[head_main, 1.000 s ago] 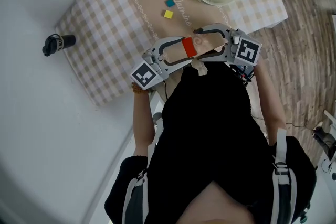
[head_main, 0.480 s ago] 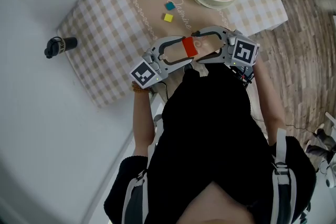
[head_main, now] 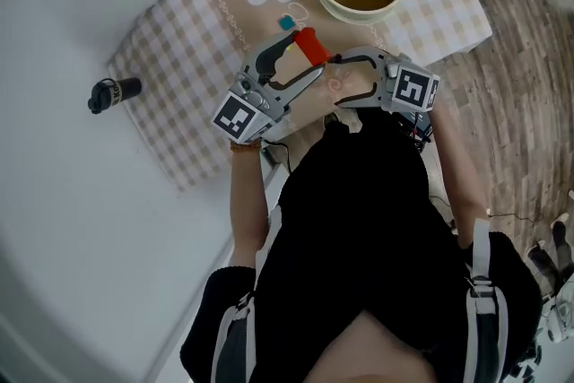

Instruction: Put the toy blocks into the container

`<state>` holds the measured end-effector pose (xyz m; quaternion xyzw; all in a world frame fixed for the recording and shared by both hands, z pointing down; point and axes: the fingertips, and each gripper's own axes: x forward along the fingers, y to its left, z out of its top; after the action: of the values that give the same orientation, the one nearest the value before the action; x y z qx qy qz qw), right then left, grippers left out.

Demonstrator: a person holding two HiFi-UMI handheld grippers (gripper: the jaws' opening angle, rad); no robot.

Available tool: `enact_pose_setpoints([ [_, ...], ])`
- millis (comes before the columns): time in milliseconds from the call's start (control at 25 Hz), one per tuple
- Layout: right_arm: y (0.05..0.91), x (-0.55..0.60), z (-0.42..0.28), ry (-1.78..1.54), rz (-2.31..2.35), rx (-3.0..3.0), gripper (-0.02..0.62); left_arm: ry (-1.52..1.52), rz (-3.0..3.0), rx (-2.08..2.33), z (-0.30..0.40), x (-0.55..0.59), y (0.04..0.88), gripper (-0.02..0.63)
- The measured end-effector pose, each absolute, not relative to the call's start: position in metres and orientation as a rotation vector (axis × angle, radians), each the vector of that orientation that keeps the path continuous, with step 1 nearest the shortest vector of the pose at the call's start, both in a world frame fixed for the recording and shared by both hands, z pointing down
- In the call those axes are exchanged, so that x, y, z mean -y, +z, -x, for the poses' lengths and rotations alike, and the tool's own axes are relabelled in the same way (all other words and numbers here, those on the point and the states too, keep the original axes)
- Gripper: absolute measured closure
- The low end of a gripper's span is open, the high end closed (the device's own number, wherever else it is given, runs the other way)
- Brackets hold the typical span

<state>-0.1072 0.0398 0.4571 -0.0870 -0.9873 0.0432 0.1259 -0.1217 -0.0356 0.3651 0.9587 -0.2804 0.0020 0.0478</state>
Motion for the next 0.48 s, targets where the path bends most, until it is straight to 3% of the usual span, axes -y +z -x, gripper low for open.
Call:
enact_pose_setpoints([
  [480,0.456,-0.018,0.069,0.171,0.211,2.924,0.272,0.44,-2.748,1.258,0.071,0.147,0.387,0.318],
])
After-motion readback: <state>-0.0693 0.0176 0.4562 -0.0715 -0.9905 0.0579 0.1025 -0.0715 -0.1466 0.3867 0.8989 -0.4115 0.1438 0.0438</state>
